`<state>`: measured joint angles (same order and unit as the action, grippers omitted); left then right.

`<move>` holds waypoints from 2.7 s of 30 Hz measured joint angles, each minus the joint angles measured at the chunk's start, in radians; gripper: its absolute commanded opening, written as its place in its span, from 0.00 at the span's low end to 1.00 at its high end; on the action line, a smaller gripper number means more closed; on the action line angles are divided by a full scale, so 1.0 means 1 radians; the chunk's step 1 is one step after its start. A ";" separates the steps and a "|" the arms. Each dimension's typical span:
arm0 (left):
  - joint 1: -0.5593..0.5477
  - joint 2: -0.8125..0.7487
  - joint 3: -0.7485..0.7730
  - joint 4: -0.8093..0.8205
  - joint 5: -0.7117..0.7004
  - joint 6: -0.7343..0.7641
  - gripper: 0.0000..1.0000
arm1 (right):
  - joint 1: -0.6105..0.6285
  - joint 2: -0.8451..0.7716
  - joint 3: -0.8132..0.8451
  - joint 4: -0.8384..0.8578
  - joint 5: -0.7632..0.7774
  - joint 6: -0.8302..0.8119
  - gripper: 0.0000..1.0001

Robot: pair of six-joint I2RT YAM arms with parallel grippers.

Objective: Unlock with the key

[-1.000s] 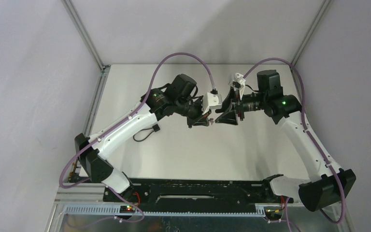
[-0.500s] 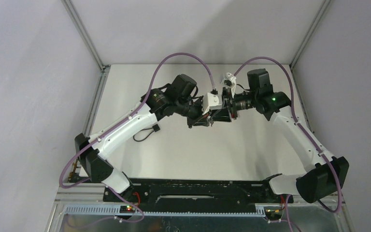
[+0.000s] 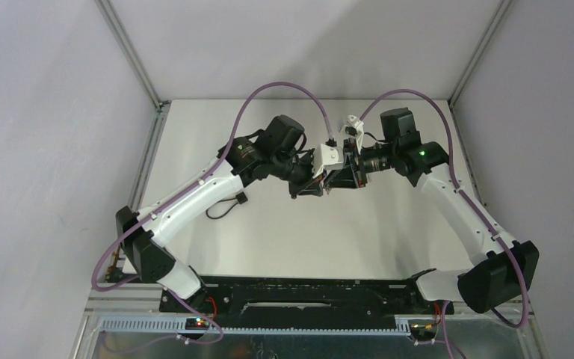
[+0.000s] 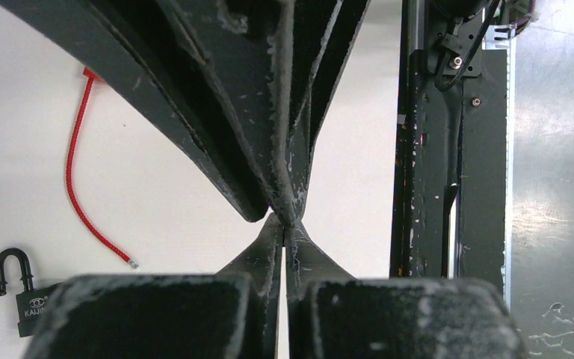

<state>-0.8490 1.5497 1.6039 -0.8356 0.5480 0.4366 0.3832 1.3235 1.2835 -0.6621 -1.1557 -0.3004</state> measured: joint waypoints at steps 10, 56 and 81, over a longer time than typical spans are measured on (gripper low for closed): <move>0.000 -0.005 0.000 -0.006 -0.004 0.001 0.00 | 0.000 0.000 0.000 -0.026 0.003 -0.029 0.16; 0.220 -0.175 -0.211 -0.080 -0.204 0.152 0.81 | -0.062 -0.094 -0.111 -0.110 0.138 -0.139 0.00; 0.494 0.294 -0.378 -0.048 -0.502 0.299 0.71 | -0.099 -0.165 -0.234 -0.073 0.150 -0.153 0.00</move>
<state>-0.3550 1.8442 1.2255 -0.8841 0.0463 0.7357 0.2844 1.1587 1.0496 -0.7353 -1.0054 -0.4538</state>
